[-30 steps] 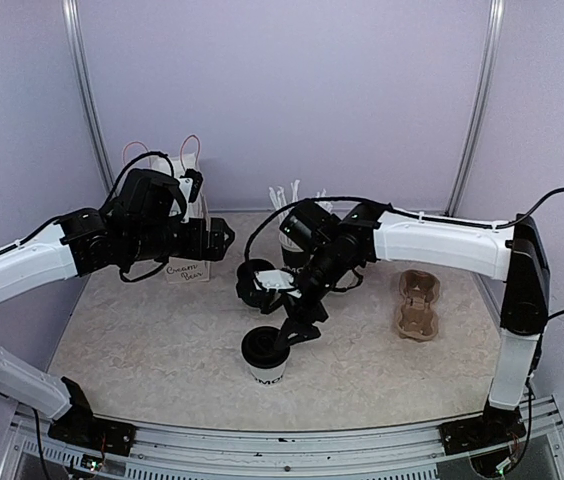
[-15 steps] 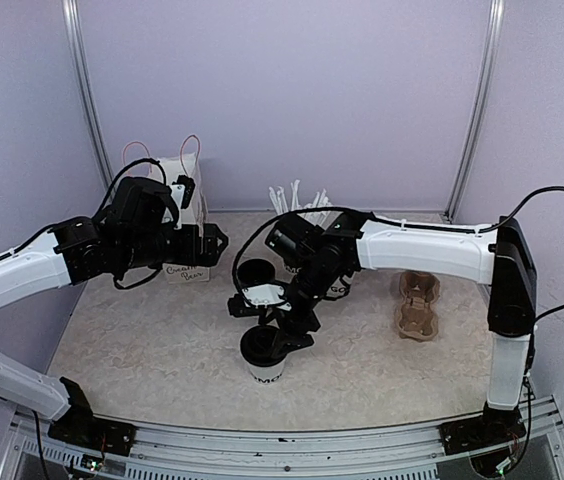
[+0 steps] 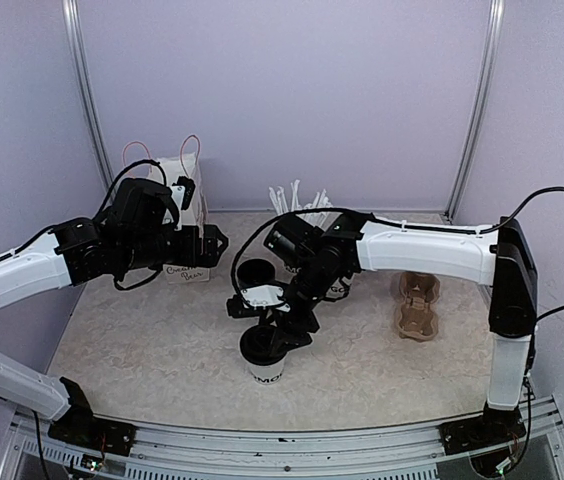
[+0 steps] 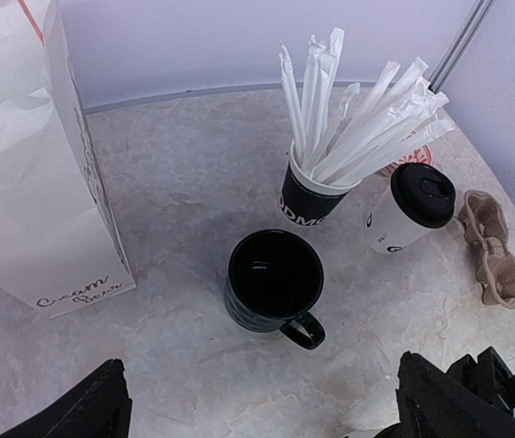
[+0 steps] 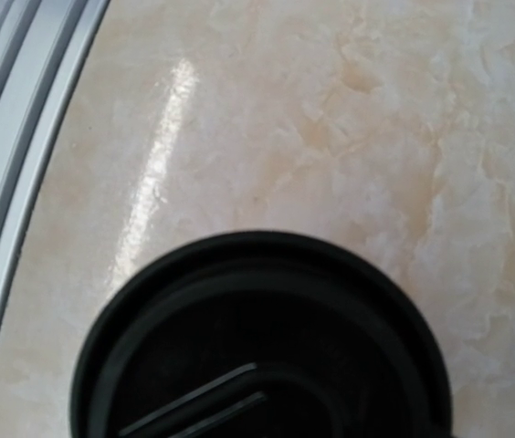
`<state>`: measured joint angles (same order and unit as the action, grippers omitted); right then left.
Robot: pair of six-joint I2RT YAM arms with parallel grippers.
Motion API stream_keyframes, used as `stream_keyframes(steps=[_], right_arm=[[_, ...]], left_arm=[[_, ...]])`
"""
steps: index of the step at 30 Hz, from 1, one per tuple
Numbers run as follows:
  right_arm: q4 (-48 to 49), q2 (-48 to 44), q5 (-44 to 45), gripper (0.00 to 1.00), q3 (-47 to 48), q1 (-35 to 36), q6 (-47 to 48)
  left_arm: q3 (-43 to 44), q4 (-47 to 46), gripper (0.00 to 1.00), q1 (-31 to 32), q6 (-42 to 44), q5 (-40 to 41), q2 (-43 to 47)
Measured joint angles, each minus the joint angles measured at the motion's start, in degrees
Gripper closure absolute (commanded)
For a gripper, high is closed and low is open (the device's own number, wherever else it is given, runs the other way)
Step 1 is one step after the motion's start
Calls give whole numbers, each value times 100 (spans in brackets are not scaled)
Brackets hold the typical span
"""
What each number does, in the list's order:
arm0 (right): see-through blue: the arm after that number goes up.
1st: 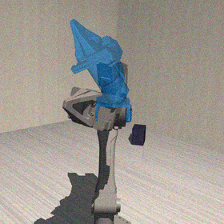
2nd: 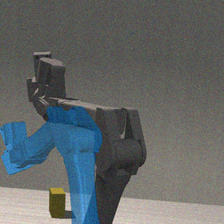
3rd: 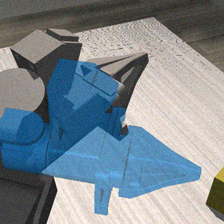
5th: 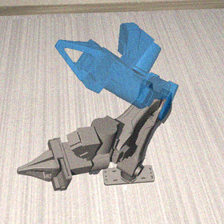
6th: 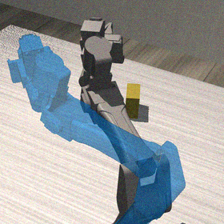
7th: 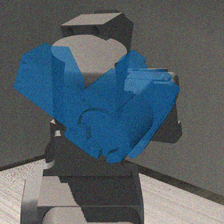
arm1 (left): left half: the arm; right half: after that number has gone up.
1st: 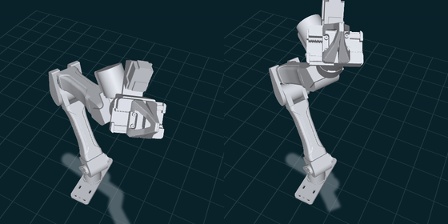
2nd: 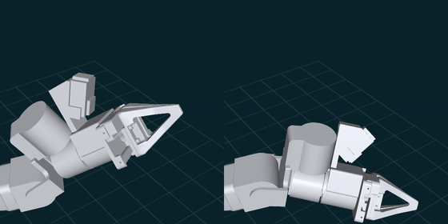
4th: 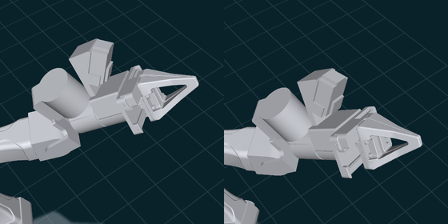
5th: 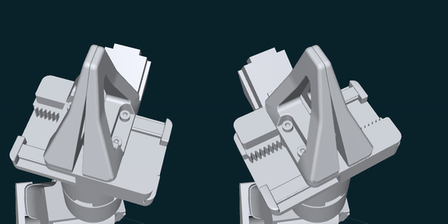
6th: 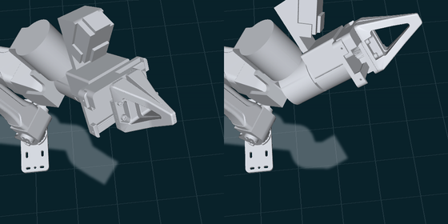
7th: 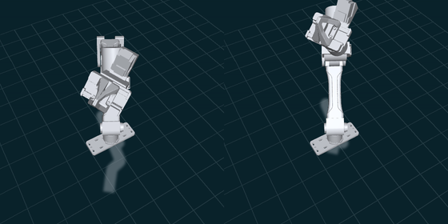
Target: Pack the takeout coffee
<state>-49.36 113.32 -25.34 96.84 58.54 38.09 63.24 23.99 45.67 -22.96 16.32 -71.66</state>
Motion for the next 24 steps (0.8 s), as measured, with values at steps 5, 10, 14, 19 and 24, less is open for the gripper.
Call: stream_keyframes(steps=[5,10,14,19,24], right_arm=[[-59,-243,7,36,-245,-129,-90],[-70,-752,-22,36,-684,-667,-201],[-94,-1213,-28,36,-1023,-1344,-280],[-94,-1746,22,36,-1482,-2280,-326],[-85,-2065,98,37,-1705,-3215,-369]], left_arm=[[0,0,1,0,7,-28,-9],[2,-63,1,0,76,-76,-118],[44,-90,1,0,249,-120,-317],[407,-103,9,-2,533,-409,-811],[925,-83,16,-20,719,-717,-1440]])
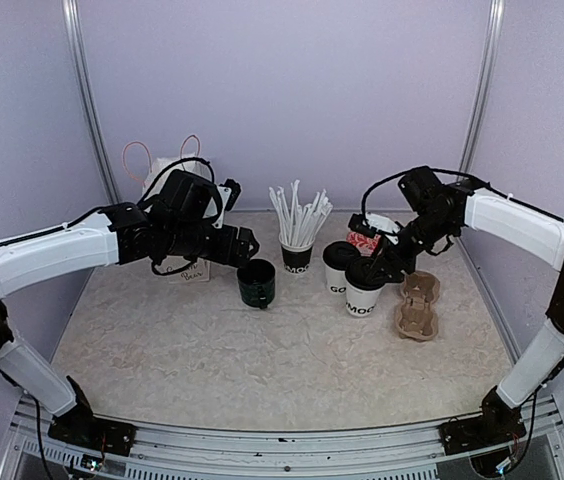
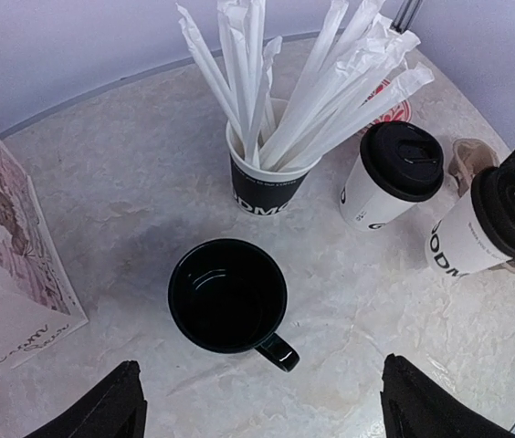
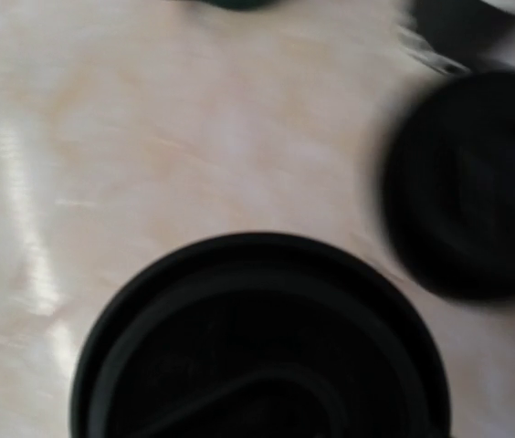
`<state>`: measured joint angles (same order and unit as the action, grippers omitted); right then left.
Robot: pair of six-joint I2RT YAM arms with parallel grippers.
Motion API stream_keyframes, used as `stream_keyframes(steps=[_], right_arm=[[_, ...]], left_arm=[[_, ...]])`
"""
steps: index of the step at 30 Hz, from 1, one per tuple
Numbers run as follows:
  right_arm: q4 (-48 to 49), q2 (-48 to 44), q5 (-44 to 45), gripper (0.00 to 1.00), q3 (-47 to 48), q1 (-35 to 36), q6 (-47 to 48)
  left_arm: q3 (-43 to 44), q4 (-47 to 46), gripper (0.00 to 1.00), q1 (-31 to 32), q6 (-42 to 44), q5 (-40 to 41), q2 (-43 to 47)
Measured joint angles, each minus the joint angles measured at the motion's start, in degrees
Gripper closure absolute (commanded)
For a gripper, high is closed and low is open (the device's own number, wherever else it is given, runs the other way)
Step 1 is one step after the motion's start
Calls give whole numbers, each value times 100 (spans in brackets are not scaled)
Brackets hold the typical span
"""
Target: Pack the takeout coffee
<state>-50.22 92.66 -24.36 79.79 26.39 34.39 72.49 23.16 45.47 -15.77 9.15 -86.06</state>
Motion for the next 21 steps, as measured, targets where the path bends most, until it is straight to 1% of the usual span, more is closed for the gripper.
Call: stream_keyframes(steps=[4,7,15,21], right_arm=[[98,-26,136,37,-4,-529,-68],[210,-24,254,37,-4,-837,-103],[538,319,310,35,52,-1384,-256],[756,660,341,31,94,-1515,-417]], left_arm=[[343,92,17,-13,24,-85,-522],[398,199,17,-13,24,-149,-699],[407,334,17,22,20,-229,-719],[501,564,17,20,-2,-111,-682]])
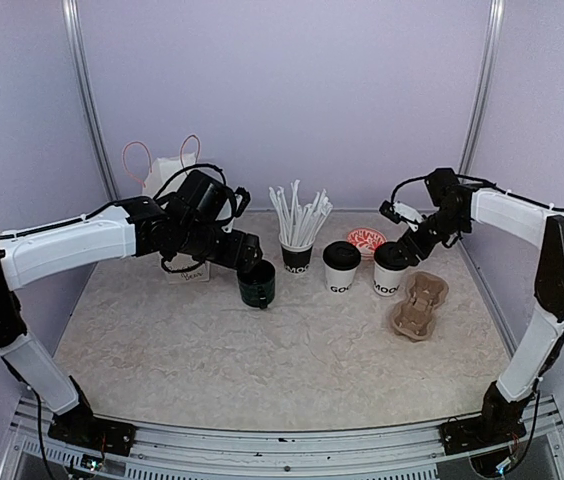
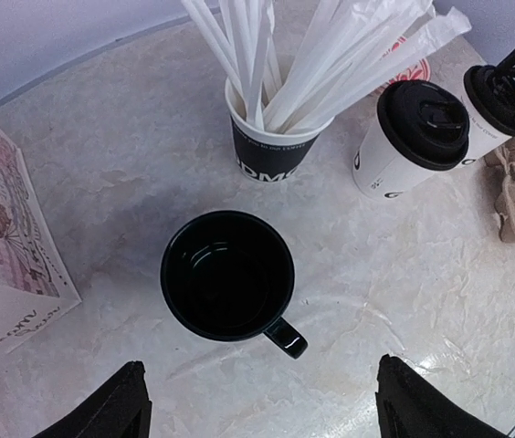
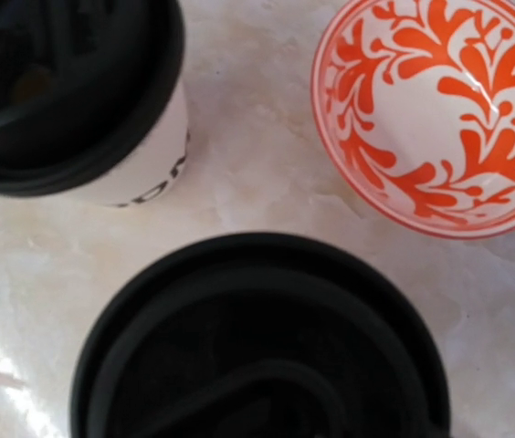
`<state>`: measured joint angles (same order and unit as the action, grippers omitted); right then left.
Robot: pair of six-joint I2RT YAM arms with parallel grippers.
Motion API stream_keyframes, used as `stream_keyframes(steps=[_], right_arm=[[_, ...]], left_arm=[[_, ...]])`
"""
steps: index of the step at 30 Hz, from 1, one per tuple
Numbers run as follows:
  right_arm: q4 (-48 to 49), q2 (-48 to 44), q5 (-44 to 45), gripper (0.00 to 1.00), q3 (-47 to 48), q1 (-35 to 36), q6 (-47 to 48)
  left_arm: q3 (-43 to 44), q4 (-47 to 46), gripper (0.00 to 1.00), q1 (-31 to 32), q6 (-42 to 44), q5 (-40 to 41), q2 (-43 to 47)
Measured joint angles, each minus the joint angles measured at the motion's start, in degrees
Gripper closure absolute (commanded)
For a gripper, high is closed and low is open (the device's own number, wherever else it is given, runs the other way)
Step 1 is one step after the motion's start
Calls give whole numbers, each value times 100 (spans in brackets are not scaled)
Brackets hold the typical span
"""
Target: Pack the takeout coffee
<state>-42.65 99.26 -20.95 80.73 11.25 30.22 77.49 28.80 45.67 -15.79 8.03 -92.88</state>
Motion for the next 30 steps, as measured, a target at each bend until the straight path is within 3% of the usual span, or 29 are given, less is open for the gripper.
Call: stream_keyframes(steps=[8,16,23,30], right_arm=[[83,208,-48,19,94,-2,-184],[127,177,-120,15,131,-2,-354],[129,-136,-131,16,129,-2,-570],[197,-743,-225,24,103,-2,-656]], left_arm=[[894,382,16,0,208,577,411],[1202,400,11,-275,407,1563,1300],[1300,723,14,-1681,203,1744,1784],[866,809,19,-3075,-61,986,2087]])
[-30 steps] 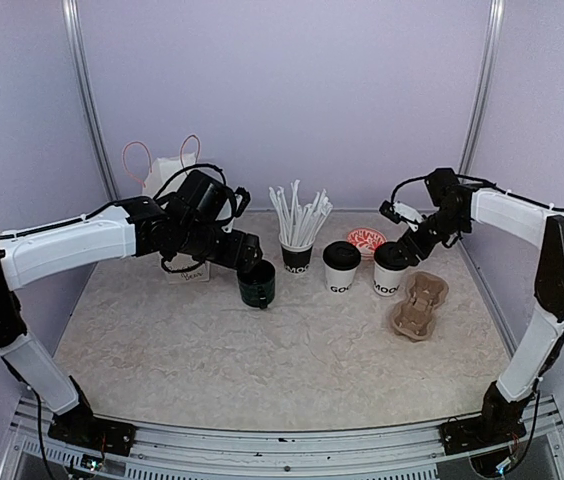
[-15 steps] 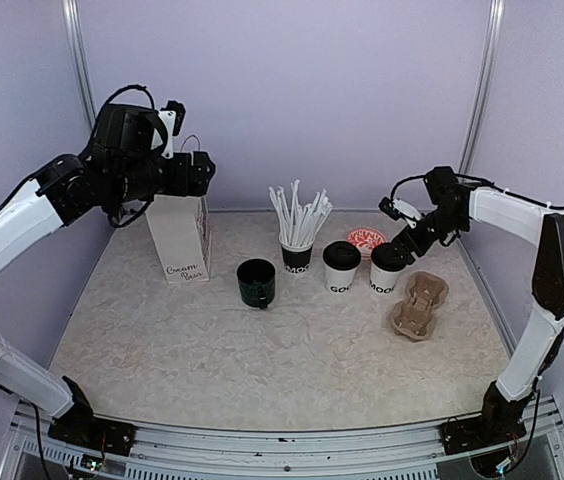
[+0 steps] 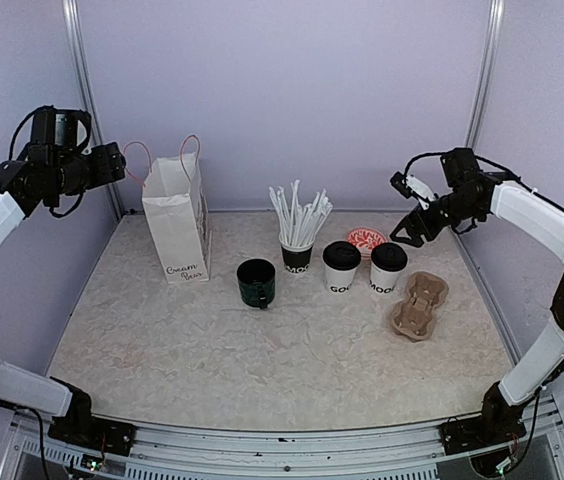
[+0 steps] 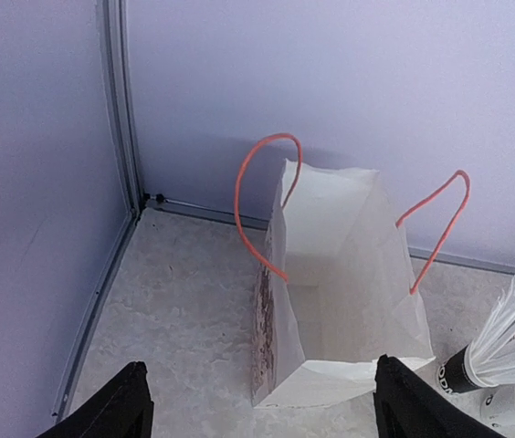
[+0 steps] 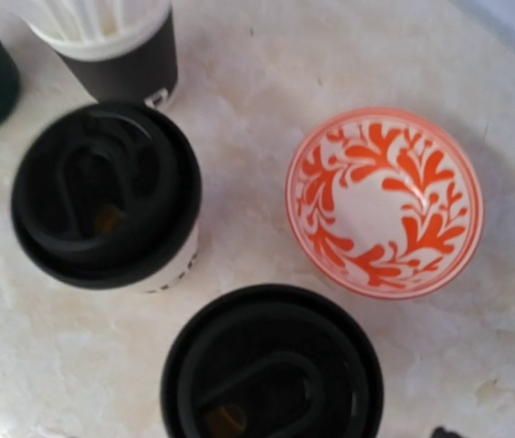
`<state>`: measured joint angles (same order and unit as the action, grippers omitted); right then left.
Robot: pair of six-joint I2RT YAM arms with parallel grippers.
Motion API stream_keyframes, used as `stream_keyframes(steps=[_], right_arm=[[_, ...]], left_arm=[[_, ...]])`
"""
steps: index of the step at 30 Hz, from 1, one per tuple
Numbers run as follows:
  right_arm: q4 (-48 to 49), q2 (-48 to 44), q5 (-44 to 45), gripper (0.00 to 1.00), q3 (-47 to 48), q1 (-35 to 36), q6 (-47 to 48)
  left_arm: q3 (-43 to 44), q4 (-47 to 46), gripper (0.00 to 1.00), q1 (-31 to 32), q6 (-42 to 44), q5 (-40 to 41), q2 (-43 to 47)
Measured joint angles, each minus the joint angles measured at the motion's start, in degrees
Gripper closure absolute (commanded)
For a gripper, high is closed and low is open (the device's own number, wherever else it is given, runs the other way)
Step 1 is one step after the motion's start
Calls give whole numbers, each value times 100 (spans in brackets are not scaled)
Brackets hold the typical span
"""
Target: Pack the takeout coffee
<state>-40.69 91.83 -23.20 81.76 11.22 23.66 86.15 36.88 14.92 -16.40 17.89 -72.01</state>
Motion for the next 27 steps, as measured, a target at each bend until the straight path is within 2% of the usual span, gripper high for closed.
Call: stream_keyframes(steps=[4,10,20,24,27], right_arm=[[9,-85,-13,27,-20,0,52],[13,-66,-61,28,-181,0,83],[57,-66,-160,27,-455,0,79],[85,-66,-166,27,-533,0,76],[116,-66,-166,27,-560,0,74]], left_arm=[[-203,4,21,-120,-111,-378,-17],[-227,-39,23,-695,-264,-874,-400],[688,-177,26,-850,-293,-1530,-2022],[1147,-199,36,-859,-293,-1578,-2535],[1497,-160,47,-872,-280,-1626,-2883]])
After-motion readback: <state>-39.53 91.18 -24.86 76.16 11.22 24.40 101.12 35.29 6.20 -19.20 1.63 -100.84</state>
